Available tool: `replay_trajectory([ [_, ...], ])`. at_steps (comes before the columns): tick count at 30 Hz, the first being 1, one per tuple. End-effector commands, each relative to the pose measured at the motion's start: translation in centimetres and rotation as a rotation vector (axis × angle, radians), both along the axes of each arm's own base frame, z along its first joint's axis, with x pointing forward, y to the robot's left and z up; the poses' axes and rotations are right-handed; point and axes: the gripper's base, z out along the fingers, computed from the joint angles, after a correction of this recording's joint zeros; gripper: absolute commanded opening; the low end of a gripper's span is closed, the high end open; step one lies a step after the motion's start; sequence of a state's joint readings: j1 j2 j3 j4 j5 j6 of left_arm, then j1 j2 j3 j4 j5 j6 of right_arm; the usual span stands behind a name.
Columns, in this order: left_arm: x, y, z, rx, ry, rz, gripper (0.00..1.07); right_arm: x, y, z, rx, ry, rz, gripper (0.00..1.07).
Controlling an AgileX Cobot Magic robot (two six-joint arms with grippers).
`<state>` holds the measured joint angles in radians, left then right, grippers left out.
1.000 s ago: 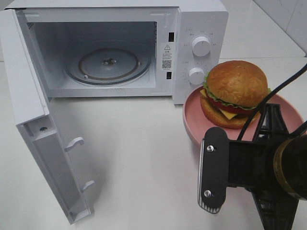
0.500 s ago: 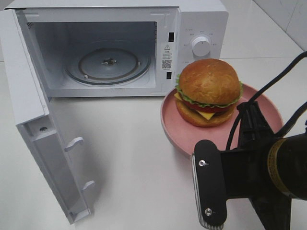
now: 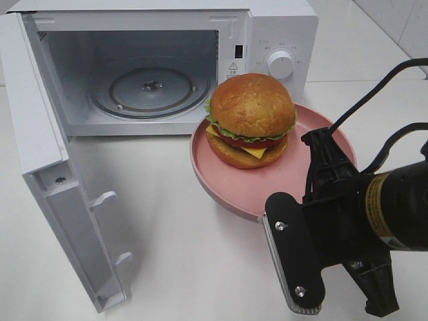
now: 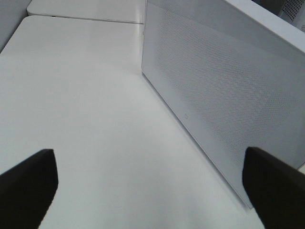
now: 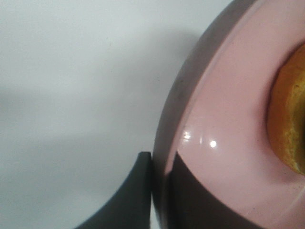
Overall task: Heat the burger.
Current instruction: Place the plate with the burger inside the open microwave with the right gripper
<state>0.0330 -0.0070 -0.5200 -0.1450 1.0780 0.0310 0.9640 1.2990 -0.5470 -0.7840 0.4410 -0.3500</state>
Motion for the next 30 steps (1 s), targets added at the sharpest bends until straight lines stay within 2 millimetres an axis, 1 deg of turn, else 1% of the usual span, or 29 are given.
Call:
replay_trajectory([
  [1,-0.1,0.0,0.0,-0.005,-0.02,-0.002,0.98,0.6,0.3,0.5,0.028,-0.035,0.133,0.0],
  [11,-0.1,0.0,0.0,-0.005,-0.02,-0.002,0.98,1.5,-0.8,0.3,-0.036,-0.02,0.237,0.0],
  [21,-0.1,0.0,0.0,-0.005,-0.02,-0.002,0.98,2.2,-1.8,0.0,-0.051,0.026,0.317,0.0],
  [30,-0.1,0.0,0.0,-0.005,-0.02,-0.002,0.98,2.9,-2.4,0.1,-0.021,0.03,0.339,0.0],
])
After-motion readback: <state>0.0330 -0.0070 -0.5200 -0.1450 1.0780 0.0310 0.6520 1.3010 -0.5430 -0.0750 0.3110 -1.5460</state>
